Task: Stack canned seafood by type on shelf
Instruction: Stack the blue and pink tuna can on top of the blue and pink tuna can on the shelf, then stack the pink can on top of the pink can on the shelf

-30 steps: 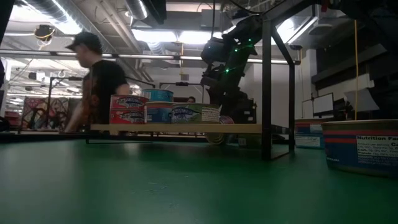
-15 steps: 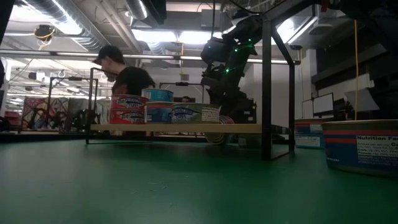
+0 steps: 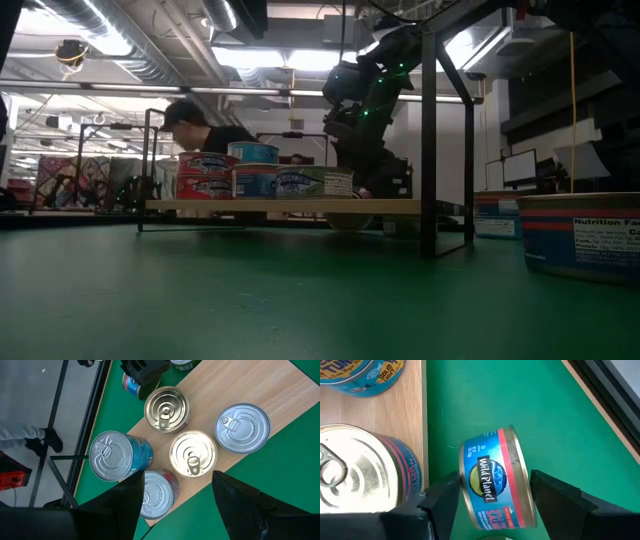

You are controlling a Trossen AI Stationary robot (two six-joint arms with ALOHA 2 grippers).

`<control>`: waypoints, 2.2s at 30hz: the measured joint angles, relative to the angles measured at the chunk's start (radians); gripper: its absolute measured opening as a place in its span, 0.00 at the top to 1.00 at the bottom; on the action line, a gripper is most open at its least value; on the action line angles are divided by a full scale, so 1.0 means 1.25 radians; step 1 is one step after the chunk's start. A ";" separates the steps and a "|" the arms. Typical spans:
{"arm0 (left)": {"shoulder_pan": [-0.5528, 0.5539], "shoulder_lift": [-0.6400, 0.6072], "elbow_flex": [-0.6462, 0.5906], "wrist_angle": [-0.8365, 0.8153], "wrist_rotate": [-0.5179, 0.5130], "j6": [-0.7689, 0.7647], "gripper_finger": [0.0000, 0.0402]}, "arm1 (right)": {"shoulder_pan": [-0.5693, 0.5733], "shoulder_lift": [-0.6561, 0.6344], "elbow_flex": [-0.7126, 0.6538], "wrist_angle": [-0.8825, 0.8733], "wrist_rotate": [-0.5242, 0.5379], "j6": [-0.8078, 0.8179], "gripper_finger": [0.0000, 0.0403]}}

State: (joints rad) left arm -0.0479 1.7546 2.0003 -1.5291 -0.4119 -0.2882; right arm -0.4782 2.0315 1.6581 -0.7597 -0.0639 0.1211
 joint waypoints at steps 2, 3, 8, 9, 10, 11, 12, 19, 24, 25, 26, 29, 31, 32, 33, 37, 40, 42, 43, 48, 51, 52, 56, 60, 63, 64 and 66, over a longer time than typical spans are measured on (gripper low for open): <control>0.000 0.000 0.000 0.000 0.000 0.000 0.43 | 0.000 0.000 0.000 0.000 0.000 0.000 0.40; 0.000 0.000 0.000 0.000 0.000 0.000 0.43 | 0.000 0.000 0.000 0.000 0.000 -0.001 0.40; 0.000 0.000 0.000 0.000 0.000 0.000 0.43 | 0.000 0.000 0.000 0.001 0.000 -0.020 0.40; 0.000 0.000 0.000 0.000 0.000 0.000 0.43 | 0.000 0.000 0.000 0.001 0.000 -0.022 0.40; 0.000 0.000 0.000 0.000 0.000 0.000 0.43 | 0.000 0.000 0.000 0.001 0.000 -0.028 0.40; 0.000 0.000 0.000 0.000 0.000 0.000 0.43 | 0.000 0.000 0.001 0.000 0.000 -0.037 0.40; 0.000 0.000 0.000 0.000 0.000 0.000 0.43 | 0.000 0.000 0.005 -0.003 0.000 -0.041 0.40; 0.000 0.000 0.000 0.000 0.000 0.000 0.43 | 0.000 0.000 0.037 -0.023 0.000 -0.064 0.40; 0.000 0.000 0.000 0.000 0.000 0.000 0.43 | 0.000 0.000 0.037 -0.053 0.001 -0.100 0.40; 0.000 0.000 0.000 0.000 0.000 0.000 0.43 | 0.000 0.000 0.037 -0.055 0.001 -0.105 0.40; 0.000 0.000 0.000 0.000 0.000 0.000 0.43 | 0.001 0.000 0.037 -0.058 0.001 -0.107 0.40; 0.000 0.000 0.000 0.000 0.000 0.000 0.43 | 0.001 0.000 0.037 -0.059 0.001 -0.108 0.40; 0.000 0.000 0.000 0.000 0.000 -0.001 0.43 | 0.001 0.000 0.037 -0.060 0.001 -0.120 0.40; 0.000 0.000 0.000 0.000 0.000 -0.001 0.43 | 0.001 0.000 0.037 -0.062 0.002 -0.127 0.40; 0.000 0.000 0.000 0.000 0.000 -0.001 0.43 | 0.001 0.000 0.037 -0.064 0.002 -0.132 0.40; 0.000 0.000 0.000 0.000 0.000 -0.002 0.43 | 0.005 0.000 0.037 -0.066 0.002 -0.145 0.40; 0.000 0.000 0.000 0.000 0.000 -0.002 0.43 | 0.006 0.000 0.037 -0.065 0.000 -0.157 0.40; 0.000 0.000 0.000 0.000 0.000 -0.002 0.43 | 0.006 0.000 0.037 -0.065 -0.013 -0.165 0.40; 0.000 0.000 0.000 0.000 0.000 -0.003 0.43 | 0.006 0.000 0.037 -0.065 -0.017 -0.165 0.40; 0.000 0.000 0.000 0.000 0.000 -0.004 0.43 | 0.006 0.000 0.037 -0.066 -0.013 -0.165 0.40; 0.000 0.000 0.000 -0.001 0.000 -0.004 0.43 | 0.006 0.000 0.037 -0.072 -0.013 -0.167 0.40; 0.000 0.000 0.000 0.000 0.000 -0.004 0.43 | 0.006 0.000 0.037 -0.073 -0.013 -0.167 0.40; 0.000 0.000 0.000 0.000 0.000 -0.003 0.43 | 0.006 0.000 0.037 -0.079 -0.013 -0.167 0.40; 0.000 0.000 0.000 -0.001 0.000 -0.003 0.43 | 0.006 0.000 0.037 -0.080 -0.013 -0.178 0.40; 0.000 0.000 0.000 0.000 0.000 -0.003 0.43 | 0.006 0.000 0.037 -0.081 -0.013 -0.180 0.40; 0.000 0.000 0.000 0.000 0.000 -0.003 0.43 | 0.006 0.000 0.037 -0.082 -0.013 -0.180 0.40; 0.000 0.000 0.000 0.000 0.000 -0.003 0.43 | 0.007 0.000 0.037 -0.082 -0.013 -0.180 0.40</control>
State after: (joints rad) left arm -0.0479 1.7546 2.0003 -1.5295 -0.4118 -0.2924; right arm -0.4699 2.0315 1.7045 -0.8619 -0.0795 -0.1038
